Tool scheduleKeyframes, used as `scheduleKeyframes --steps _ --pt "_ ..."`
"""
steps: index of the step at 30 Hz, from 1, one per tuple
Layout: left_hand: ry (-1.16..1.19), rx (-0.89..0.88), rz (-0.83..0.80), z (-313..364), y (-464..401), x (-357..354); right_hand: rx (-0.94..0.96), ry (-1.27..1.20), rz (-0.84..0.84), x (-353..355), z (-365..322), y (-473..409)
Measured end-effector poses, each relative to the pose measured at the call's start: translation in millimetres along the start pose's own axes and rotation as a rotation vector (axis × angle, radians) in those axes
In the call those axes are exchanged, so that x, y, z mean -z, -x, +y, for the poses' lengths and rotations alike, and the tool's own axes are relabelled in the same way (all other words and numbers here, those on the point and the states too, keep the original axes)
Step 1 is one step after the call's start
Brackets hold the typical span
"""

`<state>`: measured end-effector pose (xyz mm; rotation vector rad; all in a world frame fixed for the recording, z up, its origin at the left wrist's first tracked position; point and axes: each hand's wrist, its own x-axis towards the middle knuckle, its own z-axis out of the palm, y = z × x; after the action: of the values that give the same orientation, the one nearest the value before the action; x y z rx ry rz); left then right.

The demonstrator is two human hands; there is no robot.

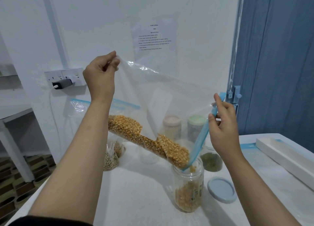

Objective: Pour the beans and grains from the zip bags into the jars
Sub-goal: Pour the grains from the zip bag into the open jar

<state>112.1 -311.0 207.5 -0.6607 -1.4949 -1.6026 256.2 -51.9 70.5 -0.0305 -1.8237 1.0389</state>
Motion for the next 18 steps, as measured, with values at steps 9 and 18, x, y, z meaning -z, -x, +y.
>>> scheduleKeyframes --steps 9,18 --pt "-0.013 -0.019 -0.001 -5.3 -1.9 -0.9 -0.003 -0.003 0.002 -1.4 1.0 -2.0" --pt "-0.035 -0.026 -0.001 -5.1 -2.9 -2.9 -0.012 0.003 0.009 -1.8 2.2 -1.6"
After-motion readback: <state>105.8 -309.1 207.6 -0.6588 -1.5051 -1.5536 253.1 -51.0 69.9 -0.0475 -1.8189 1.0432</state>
